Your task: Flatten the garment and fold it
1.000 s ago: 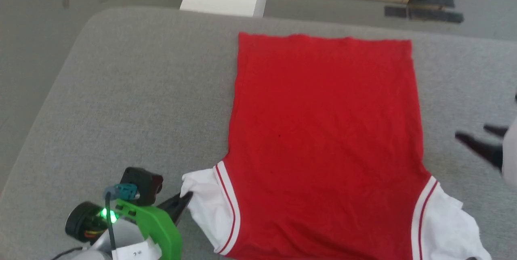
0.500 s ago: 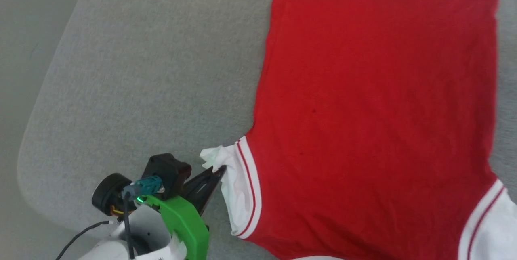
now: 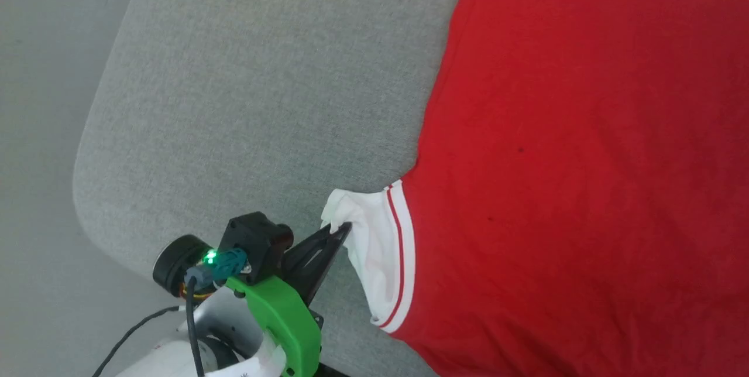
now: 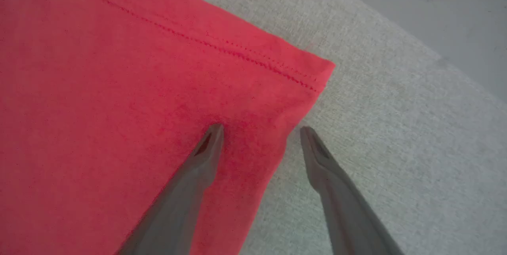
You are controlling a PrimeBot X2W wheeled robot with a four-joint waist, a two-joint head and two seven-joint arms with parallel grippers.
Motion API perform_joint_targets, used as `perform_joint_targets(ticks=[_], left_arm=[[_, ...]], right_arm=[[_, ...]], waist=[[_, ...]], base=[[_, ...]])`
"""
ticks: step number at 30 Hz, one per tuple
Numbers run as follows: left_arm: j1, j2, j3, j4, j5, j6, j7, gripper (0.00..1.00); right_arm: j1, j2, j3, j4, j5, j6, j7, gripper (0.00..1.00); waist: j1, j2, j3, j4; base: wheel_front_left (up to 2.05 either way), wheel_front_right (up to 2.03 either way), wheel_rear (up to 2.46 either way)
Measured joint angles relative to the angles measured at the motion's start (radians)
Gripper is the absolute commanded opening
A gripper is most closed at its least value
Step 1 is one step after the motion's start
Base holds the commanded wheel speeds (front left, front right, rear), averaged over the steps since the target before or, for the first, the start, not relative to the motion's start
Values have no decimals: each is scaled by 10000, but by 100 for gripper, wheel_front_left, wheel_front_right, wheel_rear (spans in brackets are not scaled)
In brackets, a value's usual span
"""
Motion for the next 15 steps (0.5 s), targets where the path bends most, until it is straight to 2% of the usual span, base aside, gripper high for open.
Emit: perform_joint_targets(ticks=[6, 7, 8, 15], left_arm=[[-77, -100, -25, 4, 13, -12, -127, 0], [-77, -115, -27, 8, 13, -12, -163, 0], [-78, -128, -25, 13, 13, -12, -171, 0], [-97, -176, -23, 75, 12, -10, -173, 0]], right_arm=[[-314, -274, 150, -27, -42, 0, -105, 100], [-329, -305, 153, -27, -36, 0, -105, 59], [-355, -328, 182, -38, -27, -2, -105, 0], [-348, -318, 313, -2, 184, 0, -100, 0]], waist=[[-1, 0, 403, 281], [-1, 0, 438, 307], [-2, 0, 471, 334], [-1, 0, 410, 299]], base=[[0, 0, 0], [0, 0, 0], [0, 0, 0], [0, 0, 0]])
